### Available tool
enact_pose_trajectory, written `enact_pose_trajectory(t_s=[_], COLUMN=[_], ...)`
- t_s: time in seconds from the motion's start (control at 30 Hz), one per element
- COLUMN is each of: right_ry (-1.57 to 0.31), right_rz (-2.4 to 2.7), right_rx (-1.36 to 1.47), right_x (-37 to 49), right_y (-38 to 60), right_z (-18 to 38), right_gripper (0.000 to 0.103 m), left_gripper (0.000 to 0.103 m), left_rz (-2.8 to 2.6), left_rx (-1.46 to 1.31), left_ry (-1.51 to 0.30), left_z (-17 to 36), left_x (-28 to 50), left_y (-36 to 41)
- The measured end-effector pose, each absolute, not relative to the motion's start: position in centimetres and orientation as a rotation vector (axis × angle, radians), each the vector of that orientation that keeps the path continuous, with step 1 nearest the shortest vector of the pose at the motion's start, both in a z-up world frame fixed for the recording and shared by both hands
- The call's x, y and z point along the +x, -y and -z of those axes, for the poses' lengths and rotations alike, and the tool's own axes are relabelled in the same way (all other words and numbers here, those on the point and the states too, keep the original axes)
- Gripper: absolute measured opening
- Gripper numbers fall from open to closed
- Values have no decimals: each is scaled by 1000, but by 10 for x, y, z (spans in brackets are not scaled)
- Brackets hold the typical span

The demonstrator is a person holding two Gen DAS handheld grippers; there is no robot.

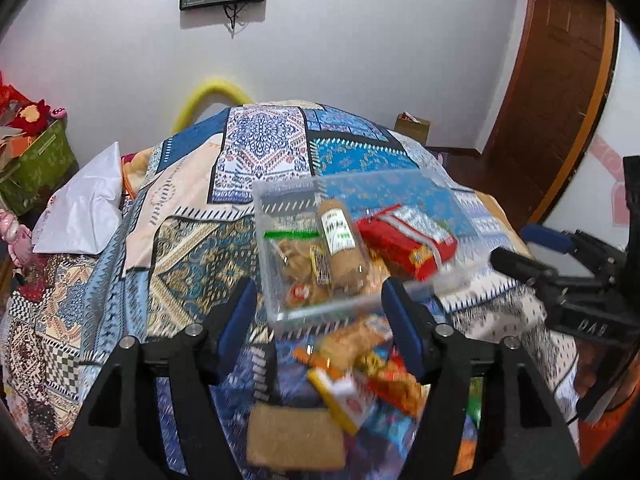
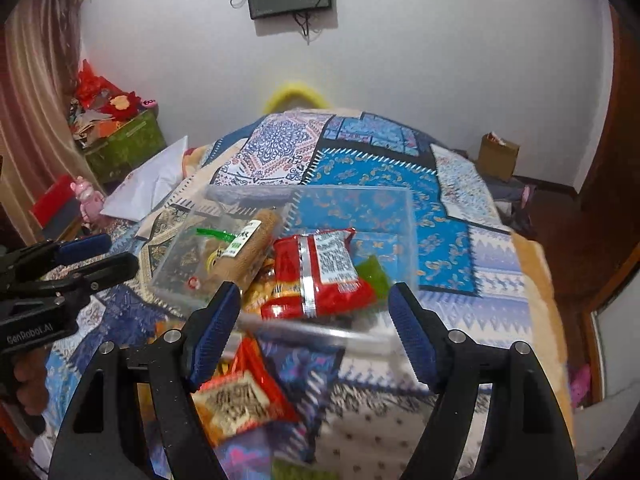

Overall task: Organize snacks
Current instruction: 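Reach left tool to square cracker pack while right tool grasps green pea bag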

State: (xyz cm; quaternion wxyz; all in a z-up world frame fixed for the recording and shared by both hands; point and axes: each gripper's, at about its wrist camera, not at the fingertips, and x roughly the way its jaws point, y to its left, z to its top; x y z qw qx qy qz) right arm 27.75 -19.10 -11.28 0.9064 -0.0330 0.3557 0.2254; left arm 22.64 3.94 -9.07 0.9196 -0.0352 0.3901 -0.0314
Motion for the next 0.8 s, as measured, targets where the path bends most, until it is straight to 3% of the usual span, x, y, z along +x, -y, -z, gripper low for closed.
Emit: enact_pose_trajectory(t_s=[0.8], right_ry=[-961], right_rz=[-441], right_rx=[-89], right_x=[194], right_y=[212], right_z=[201], right_gripper=[78], left_gripper=[67], left_rz=[54], left_rx=[-109], left_ry=[-1040], left_z=[181], left_x=[132], left_y=[-52])
